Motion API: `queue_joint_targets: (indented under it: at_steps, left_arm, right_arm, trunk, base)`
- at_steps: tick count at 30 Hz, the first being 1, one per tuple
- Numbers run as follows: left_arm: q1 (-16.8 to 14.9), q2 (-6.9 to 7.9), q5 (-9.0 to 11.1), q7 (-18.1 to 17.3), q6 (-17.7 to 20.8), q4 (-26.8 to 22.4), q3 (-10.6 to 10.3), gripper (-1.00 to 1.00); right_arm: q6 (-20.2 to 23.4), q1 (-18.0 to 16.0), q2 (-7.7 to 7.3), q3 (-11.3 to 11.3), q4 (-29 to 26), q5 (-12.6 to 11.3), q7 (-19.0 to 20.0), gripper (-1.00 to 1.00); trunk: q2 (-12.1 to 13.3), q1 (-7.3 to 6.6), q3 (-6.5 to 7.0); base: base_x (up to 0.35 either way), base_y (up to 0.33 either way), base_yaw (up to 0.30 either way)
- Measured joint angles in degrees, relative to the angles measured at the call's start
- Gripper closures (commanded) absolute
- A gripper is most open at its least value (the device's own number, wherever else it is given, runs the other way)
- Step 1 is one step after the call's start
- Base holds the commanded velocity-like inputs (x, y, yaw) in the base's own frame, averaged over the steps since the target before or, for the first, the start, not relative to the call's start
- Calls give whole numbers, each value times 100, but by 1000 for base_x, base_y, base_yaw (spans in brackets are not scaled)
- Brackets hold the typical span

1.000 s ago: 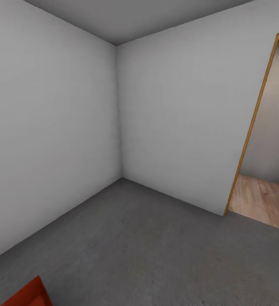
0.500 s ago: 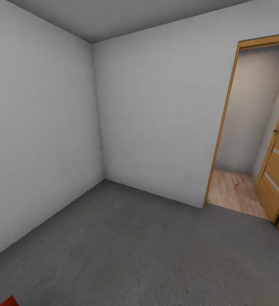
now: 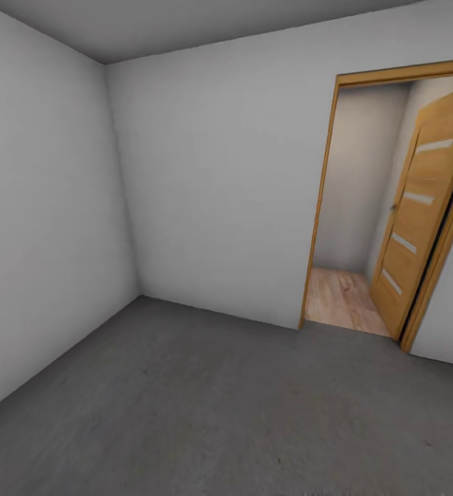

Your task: Move the two storage containers from the living room to the garage. In the garage, place one container on the floor and stack the other container on top of it (either order is fine).

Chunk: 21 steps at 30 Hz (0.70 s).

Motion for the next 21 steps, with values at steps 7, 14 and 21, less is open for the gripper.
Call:
queue_joint_targets:
  at_steps: [7, 14, 21]
  left_arm:
    - [0, 0, 1, 0, -6, 0, 1, -100]
    - [0, 0, -1, 0, -6, 0, 0, -100]
    - [0, 0, -1, 0, -8, 0, 0, -100]
  right_arm:
    - [0, 1, 0, 0, 2, 0, 0, -100]
    - [0, 1, 0, 0, 1, -1, 0, -100]
    - [1, 1, 0, 2, 1, 0, 0, -100]
  trunk:
    - [0, 0, 0]
    - [0, 0, 0]
    - [0, 0, 0]
  base:
    - [0, 0, -297]
    - [0, 0, -297]
    - [0, 0, -297]
